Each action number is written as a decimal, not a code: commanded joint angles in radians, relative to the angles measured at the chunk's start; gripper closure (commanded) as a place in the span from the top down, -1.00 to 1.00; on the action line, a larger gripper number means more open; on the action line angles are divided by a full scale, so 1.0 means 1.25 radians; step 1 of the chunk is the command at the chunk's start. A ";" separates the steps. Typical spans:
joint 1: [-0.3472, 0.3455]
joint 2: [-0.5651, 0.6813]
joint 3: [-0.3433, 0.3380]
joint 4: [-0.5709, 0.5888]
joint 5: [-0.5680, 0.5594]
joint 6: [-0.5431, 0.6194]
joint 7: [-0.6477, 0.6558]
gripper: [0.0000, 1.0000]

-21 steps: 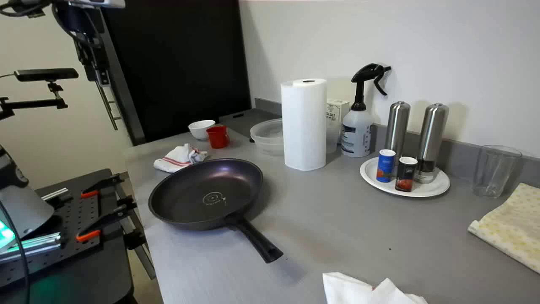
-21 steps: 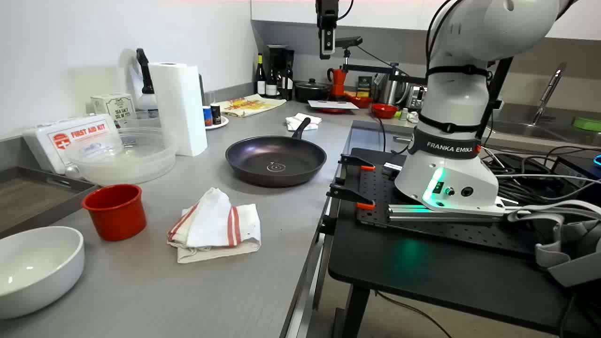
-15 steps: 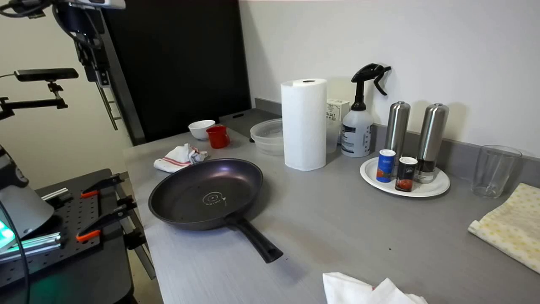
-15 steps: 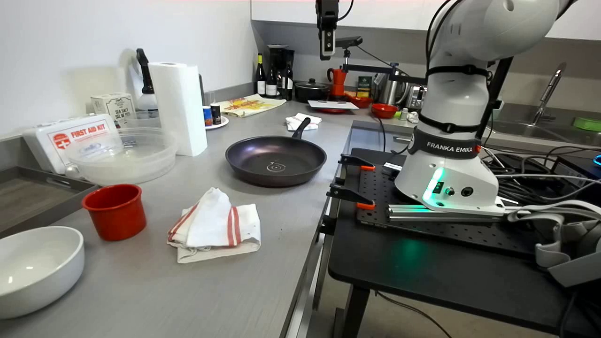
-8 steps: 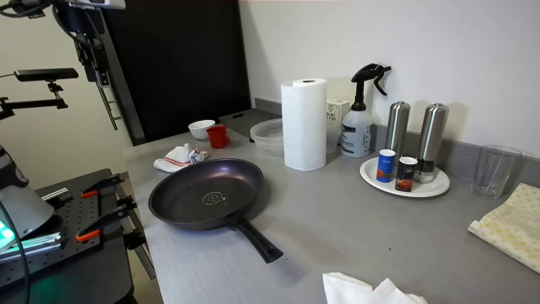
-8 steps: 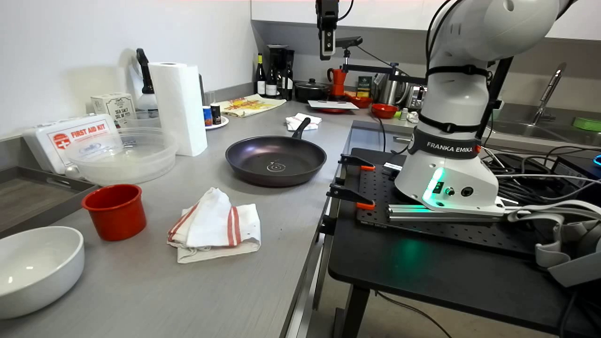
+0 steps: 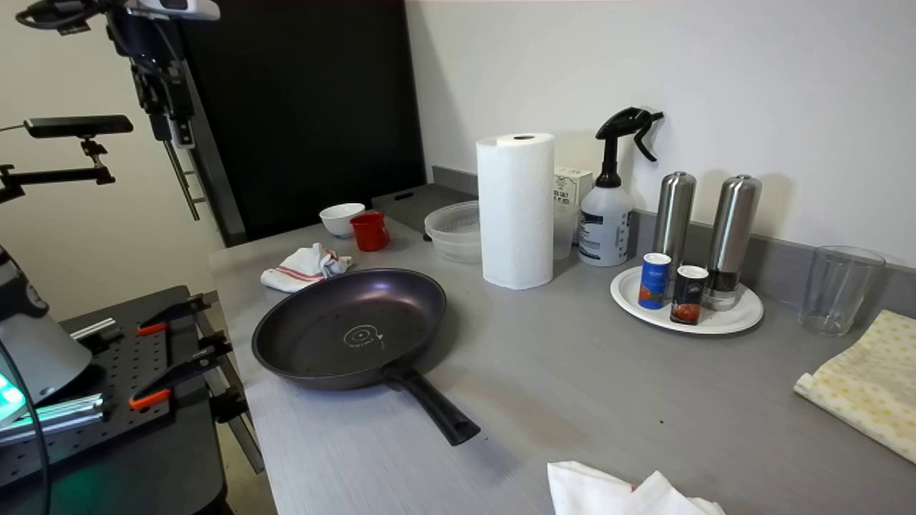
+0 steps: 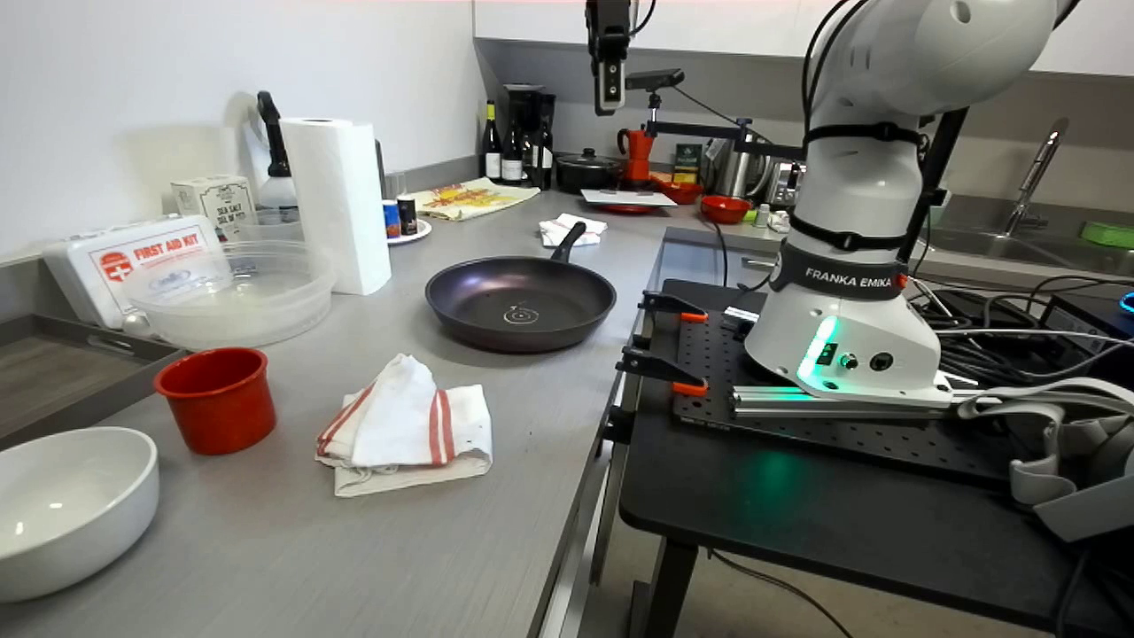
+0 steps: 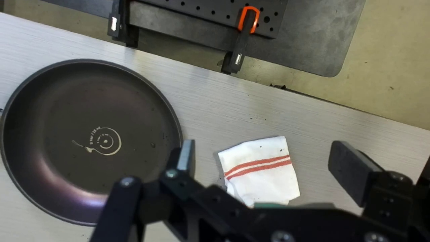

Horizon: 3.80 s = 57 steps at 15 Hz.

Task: Use the tea towel to wipe the pan

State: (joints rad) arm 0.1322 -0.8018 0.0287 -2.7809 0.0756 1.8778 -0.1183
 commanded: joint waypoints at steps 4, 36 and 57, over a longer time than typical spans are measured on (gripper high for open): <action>0.030 0.192 0.068 0.080 -0.024 0.068 0.010 1.00; 0.047 0.915 0.157 0.480 -0.311 0.272 -0.448 1.00; -0.003 1.152 0.151 0.617 -0.323 0.449 -0.553 1.00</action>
State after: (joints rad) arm 0.1383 0.6226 0.2112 -2.0086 -0.3339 2.4063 -0.7909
